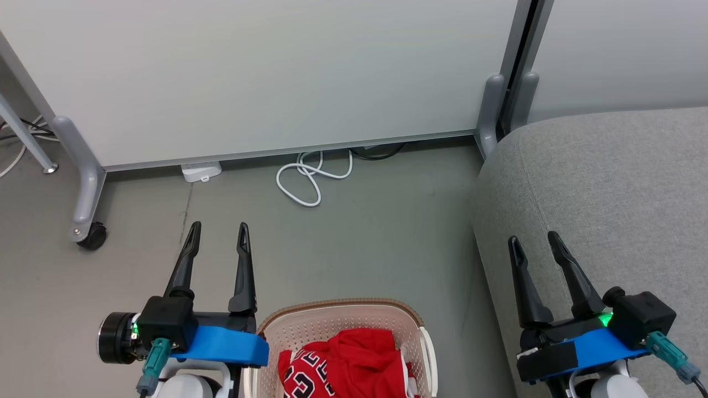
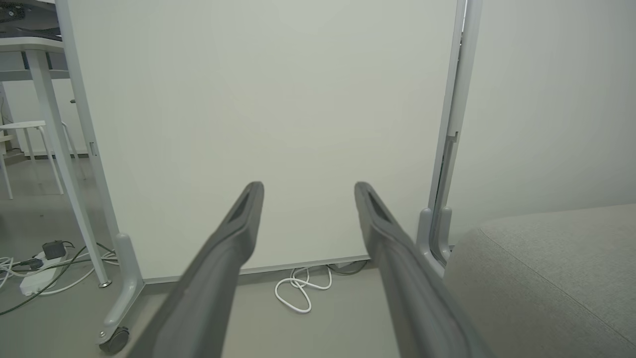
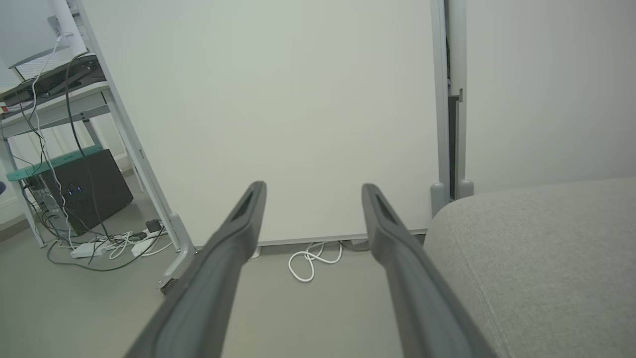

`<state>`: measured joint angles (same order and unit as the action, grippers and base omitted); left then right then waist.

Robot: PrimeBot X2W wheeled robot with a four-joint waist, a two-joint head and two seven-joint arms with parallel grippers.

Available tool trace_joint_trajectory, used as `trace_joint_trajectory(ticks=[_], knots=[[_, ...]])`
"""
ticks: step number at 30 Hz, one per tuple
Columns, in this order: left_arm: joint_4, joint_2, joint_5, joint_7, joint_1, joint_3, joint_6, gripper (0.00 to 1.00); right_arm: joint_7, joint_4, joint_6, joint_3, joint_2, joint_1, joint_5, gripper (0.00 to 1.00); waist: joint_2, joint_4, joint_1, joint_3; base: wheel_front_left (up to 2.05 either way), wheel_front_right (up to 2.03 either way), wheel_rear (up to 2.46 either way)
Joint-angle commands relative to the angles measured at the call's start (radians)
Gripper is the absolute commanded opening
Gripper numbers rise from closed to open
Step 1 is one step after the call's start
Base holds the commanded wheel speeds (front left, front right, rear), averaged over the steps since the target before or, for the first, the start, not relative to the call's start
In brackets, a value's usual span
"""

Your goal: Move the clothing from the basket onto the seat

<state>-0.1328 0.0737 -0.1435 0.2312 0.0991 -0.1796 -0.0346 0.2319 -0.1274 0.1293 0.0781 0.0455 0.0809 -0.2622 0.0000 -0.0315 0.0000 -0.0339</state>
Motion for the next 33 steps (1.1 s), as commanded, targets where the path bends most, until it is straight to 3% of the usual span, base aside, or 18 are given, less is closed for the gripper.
trace_joint_trajectory(ticks=[1, 16, 33], knots=[[0.002, 0.006, 0.023, 0.01, 0.013, -0.006, -0.003, 1.0, 0.008, 0.008, 0.002, 0.003, 0.007, 0.019, 0.023, 1.0, 0.0, 0.0, 0.0, -0.001, 0.0, 0.0, 0.0], [-0.006, 0.004, 0.128, 0.036, 0.023, -0.018, -0.016, 1.0, 0.036, 0.01, 0.002, 0.01, 0.008, 0.022, 0.131, 1.0, 0.0, 0.0, 0.0, -0.017, 0.0, 0.0, 0.0], [-0.029, -0.003, 0.11, 0.036, 0.021, -0.004, -0.002, 1.0, 0.034, -0.001, 0.002, 0.004, 0.008, 0.018, 0.123, 1.0, 0.0, 0.002, 0.0, -0.015, 0.0, 0.0, 0.0]])
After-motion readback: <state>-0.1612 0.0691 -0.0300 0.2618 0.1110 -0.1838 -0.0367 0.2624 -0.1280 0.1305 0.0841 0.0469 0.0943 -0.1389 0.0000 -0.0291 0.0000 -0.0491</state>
